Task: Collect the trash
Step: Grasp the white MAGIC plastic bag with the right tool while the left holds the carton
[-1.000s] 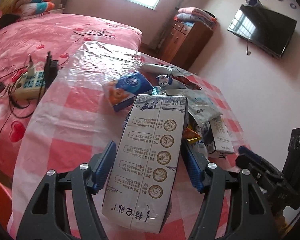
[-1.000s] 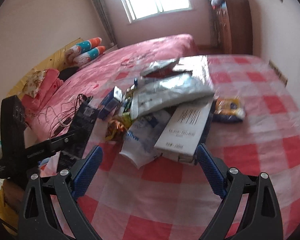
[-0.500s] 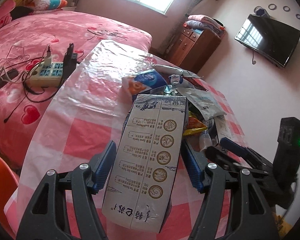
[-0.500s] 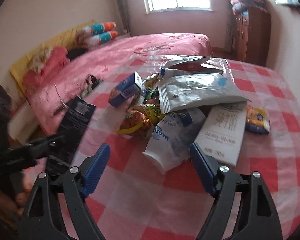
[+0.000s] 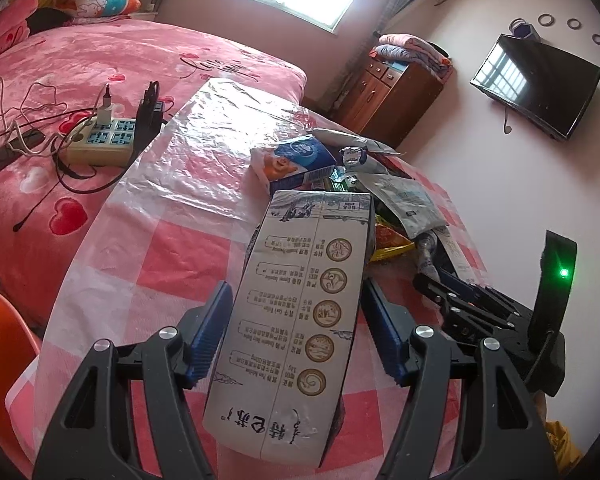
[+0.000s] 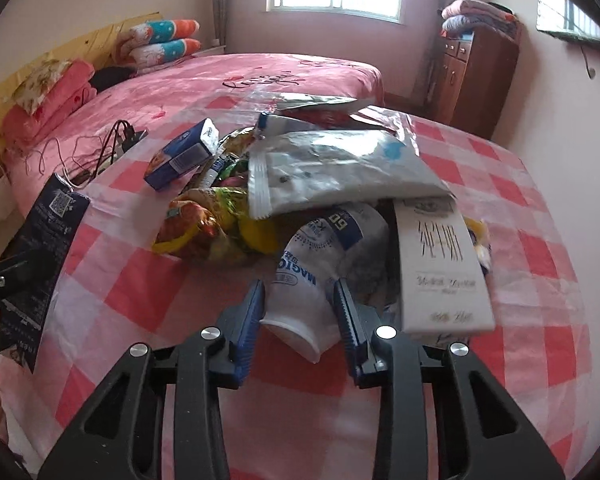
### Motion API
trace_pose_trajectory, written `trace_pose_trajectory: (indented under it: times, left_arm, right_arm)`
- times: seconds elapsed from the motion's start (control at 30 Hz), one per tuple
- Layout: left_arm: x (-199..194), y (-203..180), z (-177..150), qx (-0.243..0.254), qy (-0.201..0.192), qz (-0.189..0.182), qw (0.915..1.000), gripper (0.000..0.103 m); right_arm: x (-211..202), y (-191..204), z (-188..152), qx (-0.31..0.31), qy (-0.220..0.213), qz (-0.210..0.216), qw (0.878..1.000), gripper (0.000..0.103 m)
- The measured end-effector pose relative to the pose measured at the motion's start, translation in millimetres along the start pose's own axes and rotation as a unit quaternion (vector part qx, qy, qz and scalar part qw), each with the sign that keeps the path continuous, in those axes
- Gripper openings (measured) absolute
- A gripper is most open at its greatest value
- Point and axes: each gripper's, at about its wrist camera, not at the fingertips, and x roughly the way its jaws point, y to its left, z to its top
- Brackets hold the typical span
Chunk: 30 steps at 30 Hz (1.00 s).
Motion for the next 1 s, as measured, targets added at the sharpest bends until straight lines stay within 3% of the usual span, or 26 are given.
trace_pose_trajectory:
  times: [0.33, 0.43, 0.47, 0.7, 0.8, 0.87, 1.0]
  left_arm:
    - [-26, 0, -9, -0.001, -0.019, -0.008, 0.9998, 0.067]
    - [-36, 2, -11, -0.002, -0.026, -0.007, 0.9996, 0.067]
    - [-38, 3, -12, -0.003, -0.028, -0.007, 0.9996, 0.067]
    - [-54, 17, -25, -0.018, -0.030, 0.001, 0.9994, 0.067]
    - [-56, 25, -30, -0.023, -0.026, 0.005, 0.9994, 0.067]
    - [-56, 29, -33, -0.028, -0.025, 0.005, 0.9993, 0.067]
    - [-58, 34, -36, -0.033, -0.026, 0.003, 0.9991, 0.067]
  right_arm:
    - [-45, -20, -9, 0.085, -0.005, 0.105, 0.991, 0.035]
    - [-55, -14, -9, 0.092, -0.004, 0.130, 0.987, 0.028]
    - [-57, -11, -8, 0.092, -0.002, 0.135, 0.987, 0.023]
    - [-49, 13, -25, 0.056, 0.029, 0.123, 0.990, 0.023]
    - [-50, 17, -34, 0.049, 0.042, 0.123, 0.990, 0.036]
    - [-52, 17, -38, 0.055, 0.042, 0.138, 0.988, 0.066]
    - [-52, 19, -33, 0.054, 0.029, 0.119, 0.991, 0.080]
